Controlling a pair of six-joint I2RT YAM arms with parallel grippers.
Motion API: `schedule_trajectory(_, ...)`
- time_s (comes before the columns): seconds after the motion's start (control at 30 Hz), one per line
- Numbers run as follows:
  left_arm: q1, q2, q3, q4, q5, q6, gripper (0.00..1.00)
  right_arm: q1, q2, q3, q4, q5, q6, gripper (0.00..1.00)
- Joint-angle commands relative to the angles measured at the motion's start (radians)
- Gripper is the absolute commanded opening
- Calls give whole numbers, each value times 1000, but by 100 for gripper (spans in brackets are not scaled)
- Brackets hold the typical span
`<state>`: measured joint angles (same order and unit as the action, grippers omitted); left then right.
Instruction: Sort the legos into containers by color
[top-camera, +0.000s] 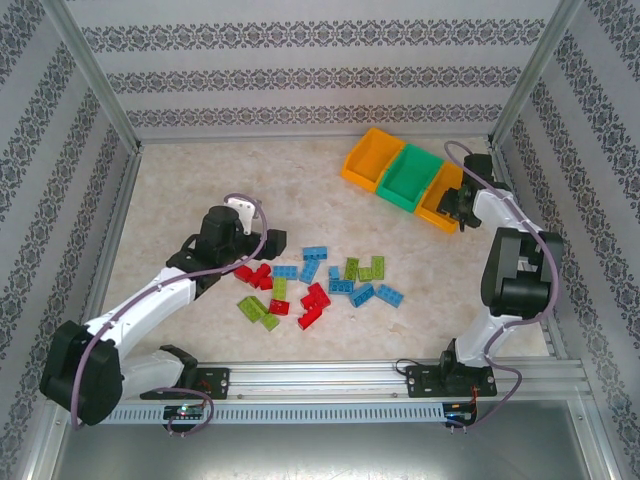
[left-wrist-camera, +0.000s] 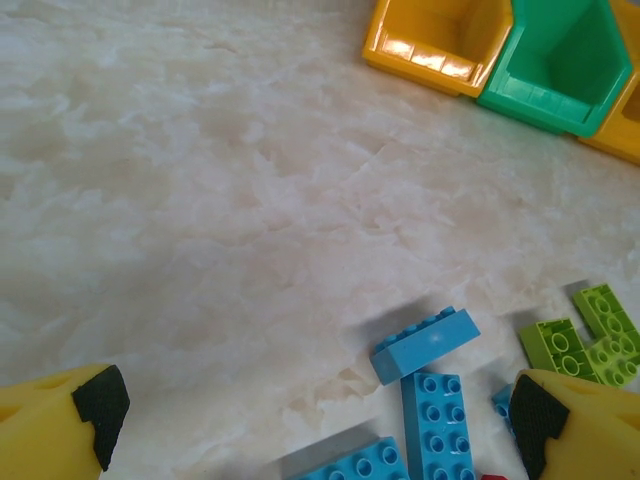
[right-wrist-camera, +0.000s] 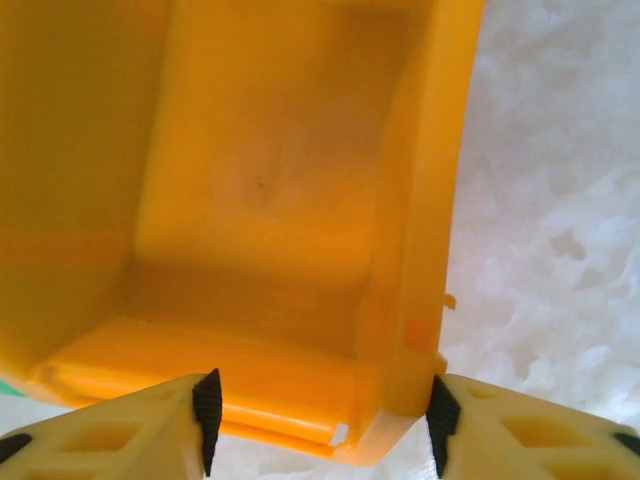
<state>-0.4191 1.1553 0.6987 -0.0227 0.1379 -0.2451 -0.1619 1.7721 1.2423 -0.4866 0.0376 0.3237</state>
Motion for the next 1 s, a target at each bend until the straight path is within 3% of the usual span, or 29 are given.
schedule_trajectory(0.0,-13,-48,-30,-19,-35,-14,99,-9,46,42,-43,43,-27,50)
schedule_trajectory(0.27,-13,-67,-42,-18,-65,-25,99,0,57,19,-14,24,-72,22)
schedule_trajectory(0.4,-13,-66,-45,-10,-73,-30,99,36,21,-13,20,40,-105,13)
schedule_trajectory(0.6,-14,-60,-51,-8,-105,-42,99,117,-23,-39,75,51,-134,7)
schedule_trajectory(0.97,-12,-75,-61,-39,-175,-85,99,295,1,17,91,-30,-237,9)
